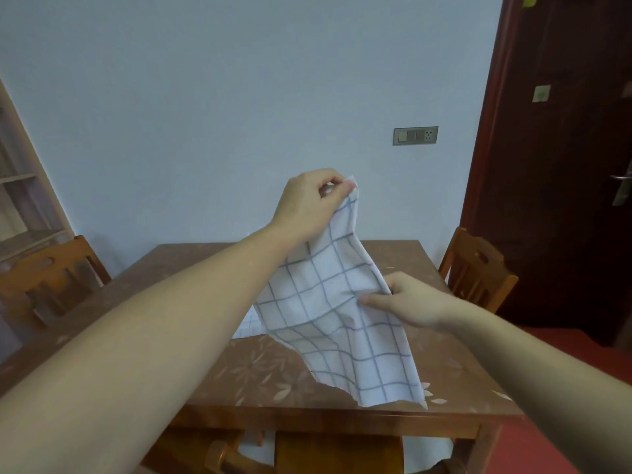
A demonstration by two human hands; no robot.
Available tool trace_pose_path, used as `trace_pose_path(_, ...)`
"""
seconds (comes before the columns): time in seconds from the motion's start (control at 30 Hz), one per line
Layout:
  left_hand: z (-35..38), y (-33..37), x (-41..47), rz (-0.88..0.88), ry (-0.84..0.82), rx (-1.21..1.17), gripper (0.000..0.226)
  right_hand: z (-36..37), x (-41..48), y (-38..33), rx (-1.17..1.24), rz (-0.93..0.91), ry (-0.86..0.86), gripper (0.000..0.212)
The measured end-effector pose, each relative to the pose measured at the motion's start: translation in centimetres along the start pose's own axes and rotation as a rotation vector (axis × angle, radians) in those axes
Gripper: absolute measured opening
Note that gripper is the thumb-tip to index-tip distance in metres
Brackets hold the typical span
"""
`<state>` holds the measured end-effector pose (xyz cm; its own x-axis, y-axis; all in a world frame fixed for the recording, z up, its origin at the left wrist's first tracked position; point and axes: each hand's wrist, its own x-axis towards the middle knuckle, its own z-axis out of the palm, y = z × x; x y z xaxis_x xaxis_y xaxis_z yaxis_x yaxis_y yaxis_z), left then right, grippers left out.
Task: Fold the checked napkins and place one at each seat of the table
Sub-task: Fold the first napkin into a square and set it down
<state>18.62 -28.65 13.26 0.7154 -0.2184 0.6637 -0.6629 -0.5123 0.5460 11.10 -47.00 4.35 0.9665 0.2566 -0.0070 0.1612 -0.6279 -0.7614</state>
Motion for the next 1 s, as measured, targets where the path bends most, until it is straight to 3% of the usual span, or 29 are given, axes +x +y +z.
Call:
trace_pose_path(0.1, -0.4, -2.8, -1.2, -0.144, 0.090, -0.083, 0.019, -2.0, -0.5, -0.5, 0.021, 0.030, -0.067, 0.022)
trace_pose_path(0.2, 0.7, -6.1, -4.6, -0.458, 0.175, -0.275, 0.043, -3.5, -1.1, -0.5, 0.290, 0.059, -0.006, 0.025)
trace_pose_path(0.23, 1.3, -7.0, -6.1, -0.605, 0.131, -0.323, 0.053, -3.9, -1.1, -0.3, 0.389, 0.081, 0.025, 0.026)
trace_pose_path(0.3, 2.5, -8.3, -8.9, -0.871, -0.110, -0.477, 0.070, -4.4, -1.1, 0.4, 0.564, 0.132, 0.070, 0.030)
trace_pose_path(0.4, 3.6, -7.2, -11.7, -1.077, -0.346, -0.940, 0.063, -4.3, -1.1, 1.9, 0.717, 0.199, 0.126, 0.031)
trace_pose_path(0.53, 4.9, -6.1, -11.5, -0.991, -0.387, -1.165, 0.077, -3.9, -1.1, 3.5, 0.756, 0.286, 0.189, 0.028)
trace_pose_path(0.63, 4.6, -6.3, -10.4, -0.960, -0.374, -1.184, 0.087, -3.9, -1.3, 4.5, 0.720, 0.347, 0.203, 0.029)
trace_pose_path(0.77, 4.7, -5.5, -10.0, -0.803, -0.446, -0.959, 0.039, -4.3, -1.8, 5.0, 0.701, 0.408, 0.231, 0.037)
trace_pose_path(0.9, 4.1, -5.1, -9.7, -0.806, -0.393, -0.812, 0.017, -5.2, -1.6, 7.0, 0.680, 0.442, 0.347, 0.067)
trace_pose_path(1.0, 3.3, -4.5, -9.5, -0.799, -0.339, -0.759, 0.007, -5.0, -1.9, 5.6, 0.628, 0.465, 0.395, 0.052)
